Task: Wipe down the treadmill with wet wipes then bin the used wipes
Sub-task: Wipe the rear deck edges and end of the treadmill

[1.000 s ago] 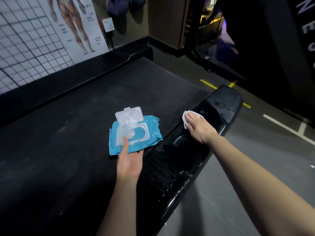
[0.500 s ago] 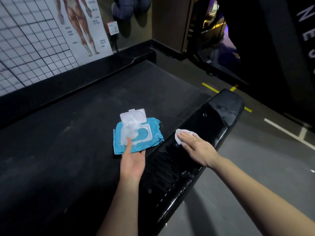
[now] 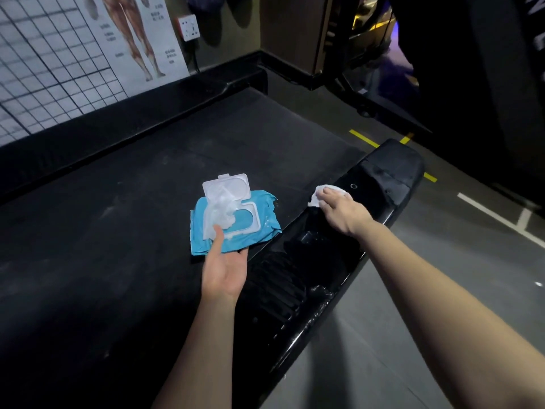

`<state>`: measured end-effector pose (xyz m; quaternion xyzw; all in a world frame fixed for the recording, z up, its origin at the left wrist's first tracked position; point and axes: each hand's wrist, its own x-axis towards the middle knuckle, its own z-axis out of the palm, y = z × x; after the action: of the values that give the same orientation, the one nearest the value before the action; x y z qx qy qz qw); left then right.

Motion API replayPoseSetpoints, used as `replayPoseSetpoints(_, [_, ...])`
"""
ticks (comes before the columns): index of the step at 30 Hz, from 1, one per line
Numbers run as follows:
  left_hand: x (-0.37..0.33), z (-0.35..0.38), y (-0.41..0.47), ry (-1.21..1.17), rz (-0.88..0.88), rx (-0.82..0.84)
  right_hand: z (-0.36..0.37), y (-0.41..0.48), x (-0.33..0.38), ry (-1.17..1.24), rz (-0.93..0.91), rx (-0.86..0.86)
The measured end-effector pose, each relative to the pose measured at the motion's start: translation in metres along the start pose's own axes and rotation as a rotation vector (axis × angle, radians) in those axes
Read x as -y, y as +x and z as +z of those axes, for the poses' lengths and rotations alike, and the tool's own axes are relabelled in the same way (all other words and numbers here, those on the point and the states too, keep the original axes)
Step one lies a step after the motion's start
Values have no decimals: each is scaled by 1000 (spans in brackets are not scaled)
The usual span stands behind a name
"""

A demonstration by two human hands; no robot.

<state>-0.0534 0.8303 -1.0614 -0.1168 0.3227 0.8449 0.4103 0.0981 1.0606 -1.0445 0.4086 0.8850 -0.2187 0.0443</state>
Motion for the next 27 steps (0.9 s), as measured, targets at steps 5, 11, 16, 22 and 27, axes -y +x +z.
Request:
replayPoseSetpoints(5, [0, -4, 2, -2, 0, 13, 27, -50, 34, 102, -115, 56])
replayPoseSetpoints(11, [-1, -3, -1, -63, 11, -29, 42, -118, 37, 40, -400, 36])
replayPoseSetpoints(16, [-2, -4, -2, -79, -5, -26, 40, -107, -5, -25, -269, -87])
replayPoseSetpoints(22, [-1, -5, 3, -83, -24, -31, -4, -35, -19, -6, 22, -152])
replayPoseSetpoints(27, [0, -8, 6, -88, -22, -26, 17, -57, 32, 74, -188, -78])
